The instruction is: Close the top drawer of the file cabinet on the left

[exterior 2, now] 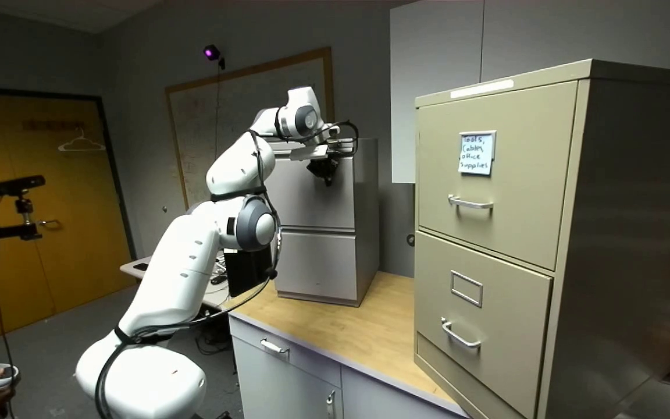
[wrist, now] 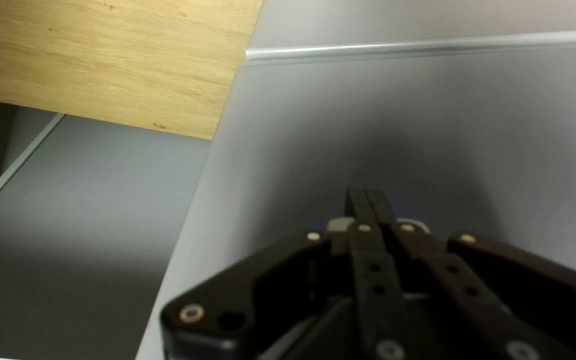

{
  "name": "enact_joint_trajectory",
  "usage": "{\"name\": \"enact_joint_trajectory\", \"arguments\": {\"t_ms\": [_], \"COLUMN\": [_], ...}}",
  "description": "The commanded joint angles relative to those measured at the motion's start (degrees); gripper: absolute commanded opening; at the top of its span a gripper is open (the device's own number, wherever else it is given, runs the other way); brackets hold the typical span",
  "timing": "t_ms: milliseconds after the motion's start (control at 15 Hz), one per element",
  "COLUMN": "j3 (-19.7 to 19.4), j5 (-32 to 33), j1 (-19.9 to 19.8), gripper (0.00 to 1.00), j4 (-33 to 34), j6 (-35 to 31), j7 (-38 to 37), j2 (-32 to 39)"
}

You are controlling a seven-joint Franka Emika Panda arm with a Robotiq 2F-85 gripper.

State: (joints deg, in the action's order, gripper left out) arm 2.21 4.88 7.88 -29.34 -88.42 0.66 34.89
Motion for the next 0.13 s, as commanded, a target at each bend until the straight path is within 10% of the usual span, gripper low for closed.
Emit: {"name": "enact_joint_trajectory", "arguments": {"t_ms": [0,67], "j3": [-1.7,-1.8], "j5": [1.6,1.5], "j1": [1.1,1.1], "gripper": [0.01,0.01], "j4": [7.5,8.1], "j6": [2.0,2.5], "j7": [1.1,0.9], "j2": [4.5,4.8]}}
